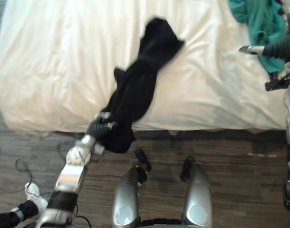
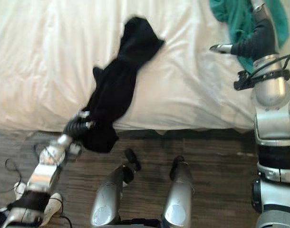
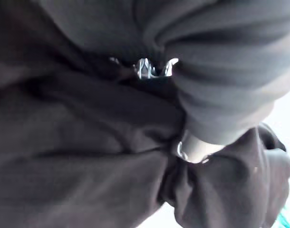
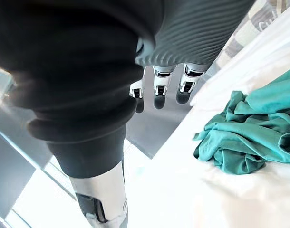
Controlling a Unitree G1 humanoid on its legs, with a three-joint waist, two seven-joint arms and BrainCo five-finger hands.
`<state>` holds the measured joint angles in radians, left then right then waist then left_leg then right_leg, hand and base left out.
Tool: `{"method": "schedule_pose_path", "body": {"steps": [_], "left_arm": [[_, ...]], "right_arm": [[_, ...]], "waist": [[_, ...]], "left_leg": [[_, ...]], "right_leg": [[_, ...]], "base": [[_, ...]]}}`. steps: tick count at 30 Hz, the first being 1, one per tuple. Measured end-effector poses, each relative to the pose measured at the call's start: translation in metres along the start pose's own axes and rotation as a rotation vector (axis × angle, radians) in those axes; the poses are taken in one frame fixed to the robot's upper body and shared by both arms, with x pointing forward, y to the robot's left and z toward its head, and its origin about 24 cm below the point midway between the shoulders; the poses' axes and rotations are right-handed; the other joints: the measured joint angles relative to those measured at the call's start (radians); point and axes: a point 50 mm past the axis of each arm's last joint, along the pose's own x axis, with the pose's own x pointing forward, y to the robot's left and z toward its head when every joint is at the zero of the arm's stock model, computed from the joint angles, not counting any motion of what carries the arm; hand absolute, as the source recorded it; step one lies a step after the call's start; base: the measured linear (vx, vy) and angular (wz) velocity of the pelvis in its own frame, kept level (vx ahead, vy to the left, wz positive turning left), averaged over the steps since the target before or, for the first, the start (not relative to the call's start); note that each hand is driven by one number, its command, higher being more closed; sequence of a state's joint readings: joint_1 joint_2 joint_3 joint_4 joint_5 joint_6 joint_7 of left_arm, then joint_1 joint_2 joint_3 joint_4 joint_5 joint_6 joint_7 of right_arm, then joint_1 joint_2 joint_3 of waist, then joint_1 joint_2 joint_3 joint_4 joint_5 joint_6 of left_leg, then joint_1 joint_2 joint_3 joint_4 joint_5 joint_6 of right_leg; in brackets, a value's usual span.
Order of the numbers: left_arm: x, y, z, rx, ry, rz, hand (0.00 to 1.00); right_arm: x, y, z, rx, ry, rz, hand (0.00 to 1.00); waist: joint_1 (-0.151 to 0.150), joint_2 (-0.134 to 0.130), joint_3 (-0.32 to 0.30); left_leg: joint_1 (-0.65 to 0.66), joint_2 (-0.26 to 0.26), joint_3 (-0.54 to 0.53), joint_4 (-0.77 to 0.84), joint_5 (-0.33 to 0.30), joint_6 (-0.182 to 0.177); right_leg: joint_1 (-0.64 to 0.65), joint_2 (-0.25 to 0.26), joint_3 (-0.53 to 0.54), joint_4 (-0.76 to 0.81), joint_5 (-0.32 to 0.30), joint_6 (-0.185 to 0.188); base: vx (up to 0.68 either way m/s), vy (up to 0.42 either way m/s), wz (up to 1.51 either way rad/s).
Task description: Tidy the bed and pick cloth on bed and put in laundry
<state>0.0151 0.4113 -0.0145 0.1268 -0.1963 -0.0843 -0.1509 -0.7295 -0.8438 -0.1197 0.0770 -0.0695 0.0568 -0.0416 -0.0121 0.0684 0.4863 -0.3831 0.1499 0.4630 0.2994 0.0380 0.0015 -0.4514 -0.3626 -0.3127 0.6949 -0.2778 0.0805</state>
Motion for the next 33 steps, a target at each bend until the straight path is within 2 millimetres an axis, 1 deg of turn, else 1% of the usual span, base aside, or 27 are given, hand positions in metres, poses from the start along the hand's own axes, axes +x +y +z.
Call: {"method": "schedule_pose_path", "body": {"steps": [1, 2, 4, 5, 6, 7, 8, 9, 10, 11, 12, 13, 14, 15, 16, 17, 18, 19, 20, 22, 24, 26, 28, 30, 31, 32, 33], "left_arm": [[-0.012, -0.006, -0.014, -0.045, 0.046, -0.005, 1.00], [-0.019, -0.010, -0.022, -0.075, 0.067, -0.013, 1.00], [-0.033, -0.021, -0.030, -0.127, 0.082, -0.052, 1.00], [-0.035, -0.023, -0.029, -0.136, 0.072, -0.067, 1.00], [-0.035, -0.024, -0.026, -0.151, 0.049, -0.090, 1.00], [-0.036, -0.026, -0.022, -0.166, 0.026, -0.123, 1.00], [-0.037, -0.028, -0.021, -0.169, 0.021, -0.140, 1.00], [-0.039, -0.033, -0.021, -0.175, 0.022, -0.175, 1.00], [-0.043, -0.043, -0.025, -0.176, 0.052, -0.233, 1.00], [-0.044, -0.046, -0.028, -0.174, 0.070, -0.255, 1.00], [-0.048, -0.051, -0.032, -0.176, 0.099, -0.278, 1.00], [-0.050, -0.055, -0.036, -0.173, 0.132, -0.299, 1.00], [-0.049, -0.056, -0.037, -0.169, 0.144, -0.302, 1.00], [-0.048, -0.058, -0.038, -0.169, 0.166, -0.299, 1.00], [-0.046, -0.058, -0.042, -0.169, 0.186, -0.283, 1.00], [-0.045, -0.059, -0.044, -0.170, 0.192, -0.275, 1.00], [-0.044, -0.062, -0.046, -0.188, 0.203, -0.253, 1.00], [-0.045, -0.063, -0.047, -0.192, 0.207, -0.245, 1.00], [-0.045, -0.063, -0.048, -0.192, 0.213, -0.241, 1.00], [-0.045, -0.063, -0.047, -0.190, 0.209, -0.240, 1.00], [-0.045, -0.064, -0.047, -0.189, 0.205, -0.243, 1.00], [-0.046, -0.065, -0.046, -0.189, 0.197, -0.246, 1.00], [-0.046, -0.069, -0.046, -0.191, 0.194, -0.260, 1.00], [-0.047, -0.072, -0.045, -0.191, 0.185, -0.273, 1.00], [-0.047, -0.073, -0.045, -0.191, 0.179, -0.279, 1.00], [-0.047, -0.074, -0.045, -0.191, 0.178, -0.280, 1.00], [-0.047, -0.074, -0.044, -0.191, 0.171, -0.282, 1.00]], "right_arm": [[0.005, -0.008, -0.007, -0.038, 0.039, -0.018, 0.00], [0.007, -0.013, -0.013, -0.058, 0.069, -0.028, 0.00], [0.006, -0.024, -0.034, -0.118, 0.169, -0.054, 0.00], [0.005, -0.028, -0.041, -0.138, 0.203, -0.063, 0.00], [0.002, -0.037, -0.051, -0.173, 0.246, -0.083, 0.00], [-0.004, -0.048, -0.061, -0.186, 0.287, -0.119, 0.00], [-0.007, -0.050, -0.066, -0.189, 0.308, -0.128, 0.00], [-0.014, -0.050, -0.076, -0.200, 0.347, -0.133, 0.00], [-0.025, -0.047, -0.092, -0.215, 0.416, -0.112, 0.00], [-0.030, -0.046, -0.099, -0.220, 0.449, -0.102, 0.00], [-0.036, -0.044, -0.110, -0.227, 0.501, -0.087, 0.00], [-0.043, -0.044, -0.122, -0.231, 0.561, -0.082, 0.00], [-0.046, -0.045, -0.127, -0.232, 0.586, -0.082, 0.00], [-0.052, -0.050, -0.137, -0.244, 0.635, -0.078, 0.00], [-0.058, -0.058, -0.144, -0.263, 0.673, -0.083, 0.00], [-0.059, -0.062, -0.145, -0.272, 0.681, -0.086, 0.00], [-0.058, -0.067, -0.145, -0.282, 0.684, -0.090, 0.00], [-0.059, -0.067, -0.145, -0.281, 0.686, -0.085, 0.00], [-0.062, -0.068, -0.149, -0.293, 0.709, -0.075, 0.00], [-0.065, -0.070, -0.153, -0.320, 0.736, -0.071, 0.00], [-0.067, -0.077, -0.156, -0.329, 0.767, -0.087, 0.00], [-0.062, -0.091, -0.153, -0.339, 0.777, -0.126, 0.00], [-0.051, -0.110, -0.143, -0.360, 0.756, -0.175, 0.00], [-0.043, -0.125, -0.134, -0.386, 0.736, -0.196, 0.00], [-0.040, -0.129, -0.131, -0.412, 0.732, -0.177, 0.00], [-0.039, -0.128, -0.130, -0.418, 0.732, -0.165, 0.00], [-0.038, -0.125, -0.131, -0.434, 0.742, -0.134, 0.00]], "waist": [[0.018, 0.001, -0.001], [0.027, 0.004, -0.003], [0.020, 0.011, -0.002], [0.020, 0.012, -0.003], [0.027, 0.014, -0.004], [0.040, 0.013, -0.004], [0.045, 0.013, -0.004], [0.050, 0.013, -0.003], [0.044, 0.014, -0.004], [0.034, 0.015, -0.005], [0.021, 0.019, -0.007], [0.015, 0.026, -0.011], [0.014, 0.028, -0.013], [0.012, 0.030, -0.012], [0.002, 0.031, -0.013], [-0.003, 0.034, -0.012], [-0.019, 0.053, -0.011], [-0.026, 0.055, -0.011], [-0.031, 0.055, -0.011], [-0.029, 0.056, -0.012], [-0.026, 0.067, -0.013], [-0.024, 0.089, -0.012], [-0.025, 0.121, -0.012], [-0.025, 0.147, -0.011], [-0.026, 0.159, -0.011], [-0.025, 0.162, -0.013], [-0.028, 0.166, -0.016]], "left_leg": [[0.000, -0.006, -0.007, -0.001, 0.002, -0.002], [-0.001, -0.011, -0.016, 0.001, 0.002, -0.002], [-0.004, -0.011, -0.015, 0.035, 0.000, 0.001], [-0.003, -0.011, -0.007, 0.039, -0.004, 0.006], [-0.003, -0.010, -0.008, 0.045, -0.011, 0.017], [-0.003, -0.013, -0.007, 0.060, -0.030, 0.033], [-0.006, -0.012, -0.007, 0.081, -0.048, 0.040], [-0.007, -0.007, -0.015, 0.130, -0.089, 0.045], [-0.005, -0.013, -0.046, 0.192, -0.124, 0.064], [-0.006, -0.014, -0.058, 0.209, -0.131, 0.074], [-0.008, -0.012, -0.081, 0.210, -0.136, 0.071], [-0.018, 0.001, -0.113, 0.194, -0.135, 0.067], [-0.025, 0.009, -0.122, 0.190, -0.133, 0.065], [-0.040, 0.015, -0.143, 0.184, -0.123, 0.055], [-0.065, 0.018, -0.158, 0.196, -0.120, 0.050], [-0.079, 0.016, -0.166, 0.202, -0.119, 0.047], [-0.102, 0.019, -0.188, 0.198, -0.107, 0.042], [-0.104, 0.016, -0.191, 0.181, -0.093, 0.038], [-0.090, 0.001, -0.191, 0.126, -0.046, 0.038], [-0.060, -0.025, -0.190, 0.038, 0.017, 0.030], [-0.033, -0.043, -0.191, -0.050, 0.070, 0.022], [-0.008, -0.057, -0.189, -0.132, 0.116, 0.012], [0.009, -0.078, -0.181, -0.204, 0.155, 0.013], [0.014, -0.094, -0.166, -0.254, 0.182, 0.015], [0.013, -0.103, -0.158, -0.280, 0.194, 0.009], [0.012, -0.109, -0.153, -0.295, 0.200, 0.005], [0.008, -0.123, -0.148, -0.317, 0.212, 0.012]], "right_leg": [[0.007, -0.006, -0.012, 0.004, -0.004, -0.002], [0.016, -0.011, -0.023, 0.006, -0.008, -0.001], [0.080, -0.035, -0.089, 0.011, -0.030, 0.008], [0.098, -0.042, -0.108, 0.014, -0.037, 0.011], [0.116, -0.050, -0.126, 0.019, -0.048, 0.017], [0.131, -0.062, -0.138, 0.034, -0.059, 0.023], [0.140, -0.067, -0.143, 0.044, -0.065, 0.029], [0.148, -0.080, -0.133, 0.086, -0.068, 0.031], [0.147, -0.094, -0.075, 0.158, -0.062, 0.020], [0.148, -0.091, -0.056, 0.176, -0.052, 0.004], [0.145, -0.072, -0.028, 0.184, -0.025, -0.027], [0.119, -0.029, 0.021, 0.175, 0.008, -0.059], [0.112, -0.002, 0.048, 0.152, -0.009, -0.046], [0.118, 0.040, 0.085, 0.058, -0.017, -0.023], [0.138, 0.070, 0.096, -0.059, -0.005, -0.015], [0.146, 0.074, 0.093, -0.085, -0.007, 0.019], [0.151, 0.079, 0.061, -0.109, 0.002, 0.055], [0.150, 0.083, 0.054, -0.116, 0.003, 0.055], [0.150, 0.078, 0.042, -0.123, 0.006, 0.058], [0.149, 0.066, 0.031, -0.127, 0.010, 0.061], [0.147, 0.063, 0.018, -0.135, 0.012, 0.058], [0.139, 0.059, 0.013, -0.136, 0.011, 0.056], [0.116, 0.045, 0.014, -0.123, 0.011, 0.055], [0.084, 0.032, 0.023, -0.106, 0.010, 0.056], [0.062, 0.024, 0.034, -0.094, 0.009, 0.058], [0.046, 0.019, 0.041, -0.087, 0.008, 0.060], [0.020, 0.005, 0.050, -0.066, 0.001, 0.062]], "base": [[0.05, -0.065, 0.24], [0.06, -0.063, 0.43], [0.02, -0.012, 0.76], [-0.01, 0.005, 0.80], [-0.01, -0.023, 0.61], [0.00, -0.032, 0.49], [0.01, -0.038, 0.35], [0.03, -0.053, 0.37], [0.04, -0.054, 0.42], [0.04, -0.048, 0.49], [0.02, -0.009, 0.33], [0.01, -0.010, 0.21], [-0.01, -0.015, 0.10], [-0.02, -0.050, 0.21], [-0.02, -0.068, 0.33], [-0.01, -0.084, 0.50], [0.00, -0.076, 0.41], [0.02, -0.123, 0.44], [0.03, -0.126, 0.32], [0.07, -0.143, 0.31], [0.08, -0.133, 0.23], [0.05, -0.097, 0.13], [0.05, -0.090, 0.02], [0.04, -0.073, -0.04], [0.02, -0.050, -0.05], [0.01, -0.045, -0.01], [0.01, -0.047, 0.01]]}}
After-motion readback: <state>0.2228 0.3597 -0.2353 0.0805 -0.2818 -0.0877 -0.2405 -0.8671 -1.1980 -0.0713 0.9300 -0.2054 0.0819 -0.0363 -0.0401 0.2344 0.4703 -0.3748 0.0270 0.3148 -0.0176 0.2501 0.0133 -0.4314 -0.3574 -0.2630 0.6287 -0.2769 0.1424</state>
